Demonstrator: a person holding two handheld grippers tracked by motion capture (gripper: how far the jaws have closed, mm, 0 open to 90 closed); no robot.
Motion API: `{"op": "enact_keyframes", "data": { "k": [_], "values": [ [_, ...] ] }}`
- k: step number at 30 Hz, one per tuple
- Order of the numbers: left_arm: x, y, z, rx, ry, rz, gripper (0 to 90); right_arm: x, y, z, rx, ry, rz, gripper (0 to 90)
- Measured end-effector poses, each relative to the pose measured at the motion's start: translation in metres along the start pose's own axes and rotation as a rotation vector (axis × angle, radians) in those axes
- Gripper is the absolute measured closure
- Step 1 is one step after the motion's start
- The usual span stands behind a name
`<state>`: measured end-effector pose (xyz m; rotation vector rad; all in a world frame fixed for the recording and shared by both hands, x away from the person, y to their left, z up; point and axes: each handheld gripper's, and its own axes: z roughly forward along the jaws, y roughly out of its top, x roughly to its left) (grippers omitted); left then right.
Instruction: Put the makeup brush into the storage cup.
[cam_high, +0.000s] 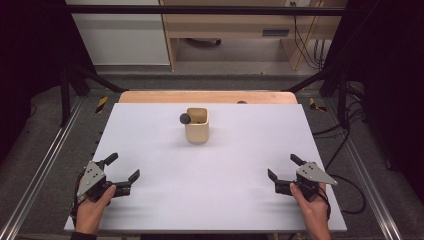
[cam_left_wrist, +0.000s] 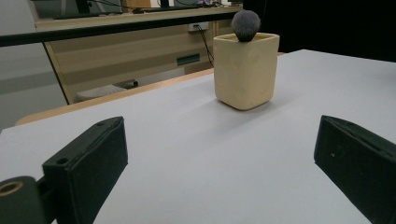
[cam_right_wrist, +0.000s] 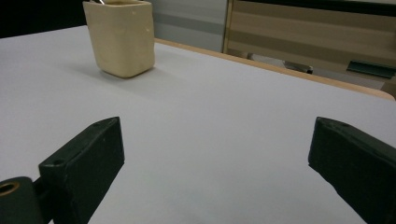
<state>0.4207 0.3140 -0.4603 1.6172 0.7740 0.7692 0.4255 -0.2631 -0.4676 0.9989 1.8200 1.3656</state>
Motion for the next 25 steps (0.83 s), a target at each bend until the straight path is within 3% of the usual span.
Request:
{"op": "enact_keyframes", "data": {
  "k": [6,13,25],
  "values": [
    [-0.004,-0.003,0.001,-0.013,0.0,0.007,2.4,0.004,-0.001,0.004,-0.018,0.003,0.008,3.9],
    [-0.008,-0.005,0.003,-0.029,-0.024,-0.013,2.4,0.011,-0.001,0.012,-0.049,0.016,0.014,4.4],
    [-0.019,0.0,0.009,-0.07,-0.063,-0.007,2.3,0.016,-0.002,0.014,-0.086,0.032,0.014,4.1]
  ]
}}
